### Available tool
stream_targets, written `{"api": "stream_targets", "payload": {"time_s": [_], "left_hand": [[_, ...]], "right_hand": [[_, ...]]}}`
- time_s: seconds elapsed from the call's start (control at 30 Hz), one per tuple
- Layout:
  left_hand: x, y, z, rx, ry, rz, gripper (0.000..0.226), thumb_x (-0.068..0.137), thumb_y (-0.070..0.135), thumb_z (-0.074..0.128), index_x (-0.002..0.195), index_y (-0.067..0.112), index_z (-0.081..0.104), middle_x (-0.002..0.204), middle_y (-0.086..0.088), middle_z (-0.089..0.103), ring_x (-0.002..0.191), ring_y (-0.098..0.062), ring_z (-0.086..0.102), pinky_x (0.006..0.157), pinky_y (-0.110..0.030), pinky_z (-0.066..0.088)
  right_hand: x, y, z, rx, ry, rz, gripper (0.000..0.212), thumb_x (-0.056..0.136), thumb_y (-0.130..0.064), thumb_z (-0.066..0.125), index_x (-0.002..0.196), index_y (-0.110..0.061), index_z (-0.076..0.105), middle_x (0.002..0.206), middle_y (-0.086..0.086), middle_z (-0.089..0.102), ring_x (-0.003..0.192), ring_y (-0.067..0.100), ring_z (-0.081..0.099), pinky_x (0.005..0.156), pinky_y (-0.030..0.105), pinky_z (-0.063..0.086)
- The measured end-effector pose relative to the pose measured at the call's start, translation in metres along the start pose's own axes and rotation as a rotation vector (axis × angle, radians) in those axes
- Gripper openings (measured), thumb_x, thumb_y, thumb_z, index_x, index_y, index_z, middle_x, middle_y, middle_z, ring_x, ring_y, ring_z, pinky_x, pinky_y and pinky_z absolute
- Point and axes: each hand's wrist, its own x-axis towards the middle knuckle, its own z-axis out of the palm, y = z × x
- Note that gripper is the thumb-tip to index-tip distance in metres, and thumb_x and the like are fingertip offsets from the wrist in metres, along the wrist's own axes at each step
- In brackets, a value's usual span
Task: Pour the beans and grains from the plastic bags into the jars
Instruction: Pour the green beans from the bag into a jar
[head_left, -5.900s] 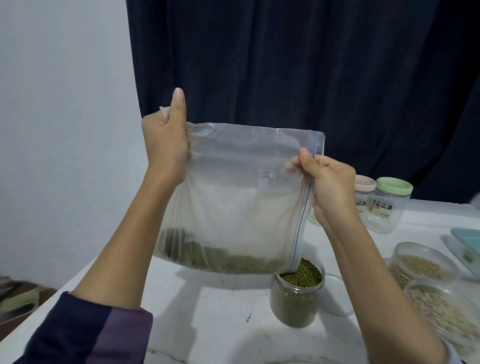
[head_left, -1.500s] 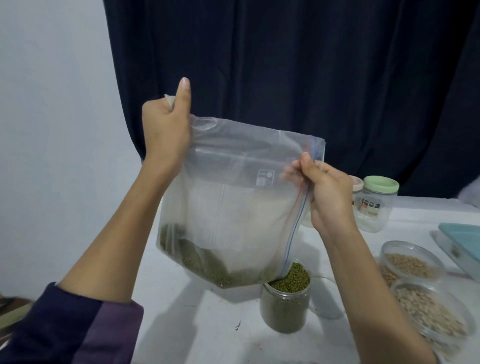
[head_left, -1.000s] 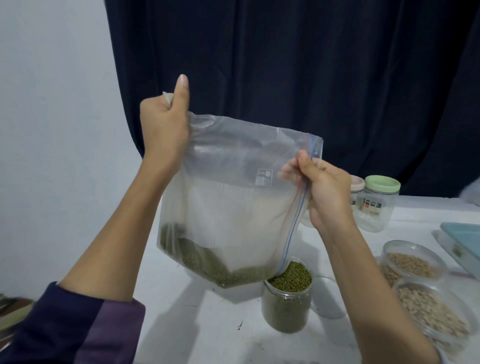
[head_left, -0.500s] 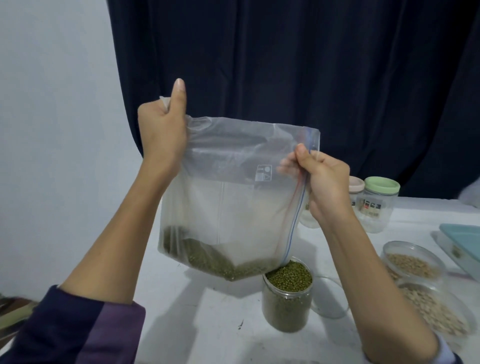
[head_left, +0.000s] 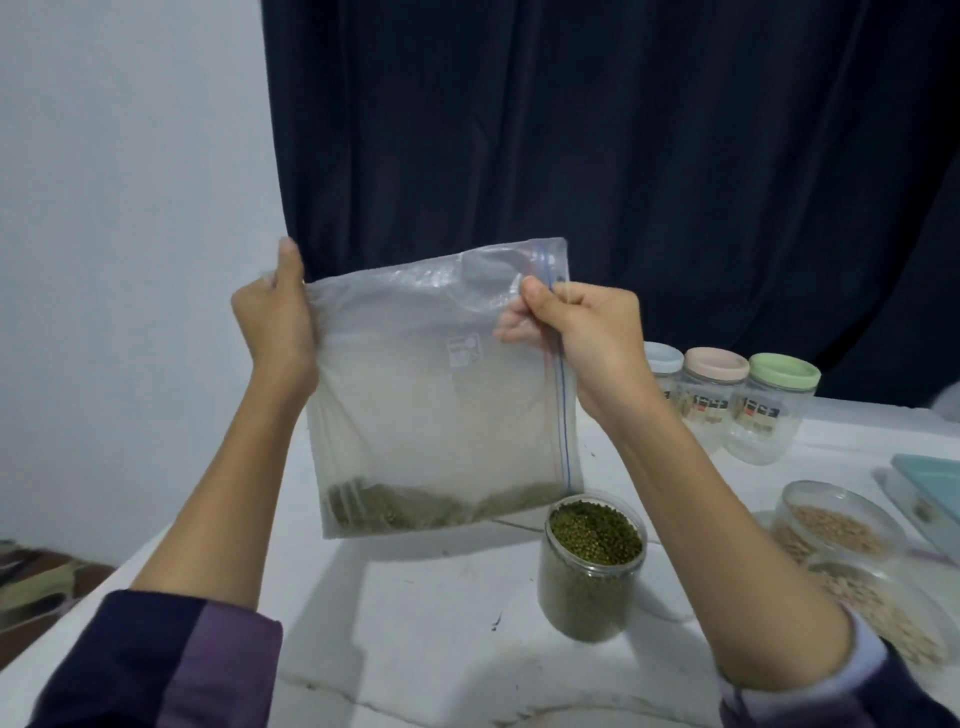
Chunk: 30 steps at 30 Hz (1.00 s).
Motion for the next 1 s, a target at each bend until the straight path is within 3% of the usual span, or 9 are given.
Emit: {"api": "stream_targets", "payload": {"time_s": [0.17,0.37,0.47,0.57,0.67,0.77,0.87,1.0], "left_hand": [[0.007,-0.034,-0.028,0.101,0.009,-0.14,0.053,0.093,0.045,0.051,0.059,0.02,0.02,0.058,0.004,0.021,0.05,-0.009,0.02,0.046,-0.022,0.021],[0.008,-0.062,-0.046,0.485,0.031,-0.253,0.057,0.093,0.058,0.041,0.059,0.014,0.028,0.061,-0.001,0.035,0.056,-0.019,0.034,0.055,-0.032,0.028],[0.008,-0.057,-0.038,0.544,-0.058,-0.144,0.051,0.094,0.057,0.04,0.081,0.009,0.052,0.084,-0.001,0.056,0.079,-0.022,0.05,0.071,-0.032,0.039],[-0.002,-0.035,-0.018,0.506,-0.255,0.07,0.047,0.095,0.054,0.041,0.101,0.012,0.062,0.102,0.004,0.064,0.096,-0.016,0.056,0.086,-0.032,0.044],[-0.02,-0.009,0.006,0.324,-0.516,0.174,0.041,0.096,0.048,0.046,0.097,0.014,0.069,0.093,0.007,0.067,0.086,-0.004,0.058,0.079,-0.019,0.043],[-0.028,0.002,0.023,0.302,-0.661,0.239,0.033,0.092,0.039,0.059,0.081,0.01,0.071,0.077,-0.007,0.066,0.072,-0.006,0.054,0.07,-0.023,0.042],[-0.028,0.006,0.029,0.24,-0.65,0.227,0.026,0.088,0.026,0.066,0.074,0.005,0.072,0.075,-0.014,0.069,0.069,-0.011,0.058,0.07,-0.025,0.046],[-0.03,0.008,0.031,0.191,-0.601,0.222,0.022,0.087,0.02,0.068,0.071,0.005,0.072,0.068,-0.004,0.068,0.065,-0.007,0.059,0.067,-0.014,0.046]], "right_hand": [[0.003,0.011,0.027,-0.141,-0.075,0.038,0.025,0.09,-0.013,0.066,0.068,-0.001,0.069,0.064,0.012,0.071,0.067,0.023,0.072,0.093,0.044,0.053],[0.004,0.029,0.046,-0.278,-0.114,0.035,0.028,0.087,-0.018,0.068,0.063,-0.003,0.069,0.062,0.009,0.071,0.069,0.023,0.072,0.092,0.052,0.051],[0.004,0.035,0.047,-0.325,-0.12,0.028,0.03,0.086,-0.023,0.069,0.059,-0.01,0.069,0.061,0.004,0.071,0.072,0.021,0.072,0.093,0.052,0.049],[0.006,0.037,0.046,-0.329,-0.13,0.026,0.03,0.086,-0.023,0.069,0.058,-0.01,0.068,0.061,0.003,0.071,0.074,0.022,0.072,0.097,0.052,0.046],[0.006,0.037,0.044,-0.32,-0.144,0.011,0.028,0.085,-0.021,0.07,0.062,-0.006,0.067,0.062,0.004,0.071,0.07,0.021,0.072,0.104,0.056,0.039],[0.005,0.035,0.042,-0.313,-0.141,0.024,0.024,0.086,-0.017,0.071,0.066,-0.003,0.07,0.066,0.008,0.072,0.068,0.02,0.073,0.095,0.052,0.049],[0.004,0.031,0.038,-0.313,-0.165,0.031,0.02,0.085,-0.015,0.071,0.072,0.0,0.07,0.071,0.006,0.072,0.068,0.02,0.073,0.086,0.046,0.055],[0.004,0.034,0.018,-0.491,-0.329,0.116,0.008,0.08,-0.016,0.077,0.082,-0.009,0.073,0.085,0.006,0.072,0.08,0.016,0.068,0.076,0.029,0.055]]}}
